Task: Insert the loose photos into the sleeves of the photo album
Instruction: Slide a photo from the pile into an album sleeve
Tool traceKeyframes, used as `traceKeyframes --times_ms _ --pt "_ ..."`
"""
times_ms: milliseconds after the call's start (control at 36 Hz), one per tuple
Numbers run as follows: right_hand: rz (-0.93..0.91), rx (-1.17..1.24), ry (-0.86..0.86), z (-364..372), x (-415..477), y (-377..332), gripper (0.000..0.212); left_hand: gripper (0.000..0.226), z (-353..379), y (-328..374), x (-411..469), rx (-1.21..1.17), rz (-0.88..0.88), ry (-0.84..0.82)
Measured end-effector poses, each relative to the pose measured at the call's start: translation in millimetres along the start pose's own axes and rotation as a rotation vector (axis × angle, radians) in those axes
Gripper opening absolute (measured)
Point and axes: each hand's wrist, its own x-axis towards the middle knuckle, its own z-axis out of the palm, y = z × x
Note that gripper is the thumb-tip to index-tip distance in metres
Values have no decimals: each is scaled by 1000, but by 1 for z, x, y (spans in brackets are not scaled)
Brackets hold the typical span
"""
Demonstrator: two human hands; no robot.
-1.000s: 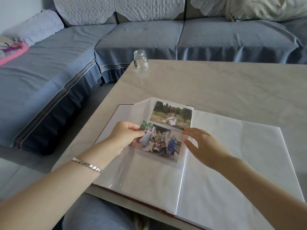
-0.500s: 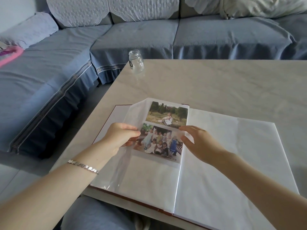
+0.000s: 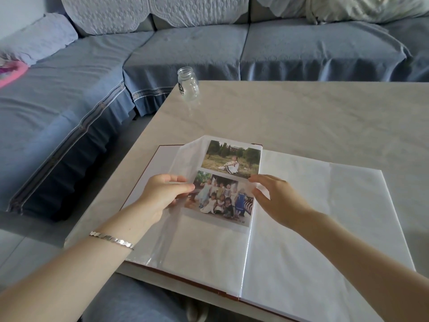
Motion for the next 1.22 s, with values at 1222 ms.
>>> traceKeyframes --times_ms 1222 --pt "11 -6 -36 2 -6 -3 37 16 -2 -16 -5 327 491 75"
